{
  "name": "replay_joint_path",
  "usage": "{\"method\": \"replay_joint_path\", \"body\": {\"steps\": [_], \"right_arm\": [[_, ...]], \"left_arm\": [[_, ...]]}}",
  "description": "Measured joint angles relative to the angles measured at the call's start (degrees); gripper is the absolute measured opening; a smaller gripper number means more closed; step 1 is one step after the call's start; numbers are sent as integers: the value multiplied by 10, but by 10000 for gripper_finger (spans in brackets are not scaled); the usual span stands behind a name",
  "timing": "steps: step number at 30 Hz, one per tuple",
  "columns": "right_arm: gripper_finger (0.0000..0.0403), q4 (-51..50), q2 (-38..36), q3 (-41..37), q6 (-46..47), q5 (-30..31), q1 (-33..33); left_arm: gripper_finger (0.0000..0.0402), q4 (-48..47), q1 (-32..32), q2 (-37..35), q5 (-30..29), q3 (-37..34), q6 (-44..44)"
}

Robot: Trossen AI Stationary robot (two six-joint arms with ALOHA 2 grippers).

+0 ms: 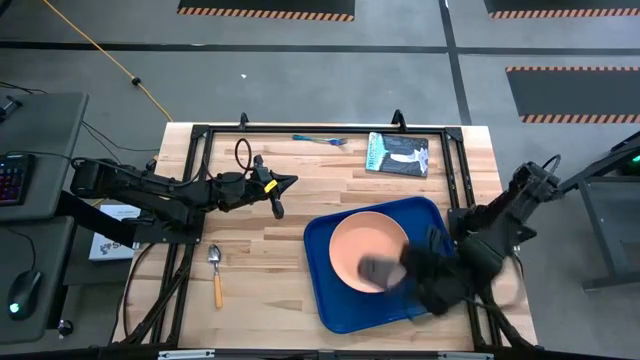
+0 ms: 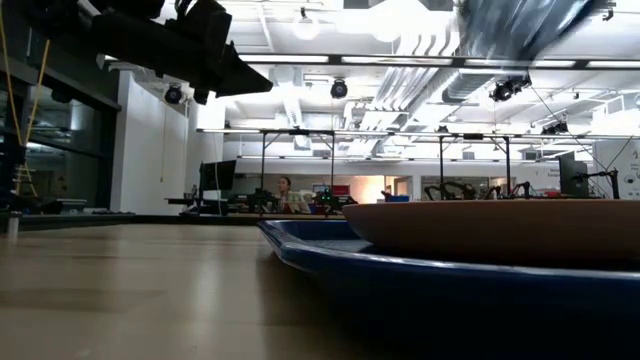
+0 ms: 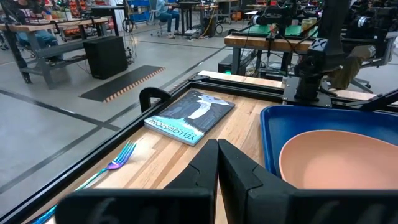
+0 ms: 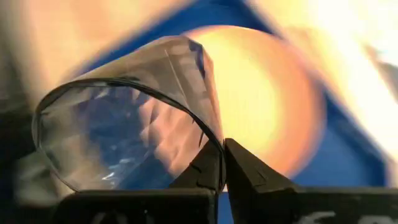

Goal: Pick and place plate/cup/fork/spoon on tray
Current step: Put the blue glass on the blue table tray to the top right of the orange plate

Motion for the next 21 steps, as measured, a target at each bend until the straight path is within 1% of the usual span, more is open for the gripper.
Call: {"method": "replay_joint_path", "body": {"steps": [4,6,7,9,11,17,21], "right_arm": [[1,-137,1,0,30,-25,-88],[1,-122,-4,-12,-2,-35,-129],[1,-114,-7,-17,-14,-50,-146],[1,-129,-5,-20,-30,-79,-184],[1,-130,-1,-39,-58,-101,-211],[0,-128,-4,-53,-86,-93,-243],[0,-127,-37,-57,-71,-97,-265]], "left_arm": [[1,0,0,0,0,0,0],[1,0,0,0,0,0,0],[1,0,0,0,0,0,0],[1,-1,0,0,0,0,0],[1,-1,0,0,0,0,0],[1,-1,0,0,1,0,-1],[1,-3,0,0,2,0,-2]]}}
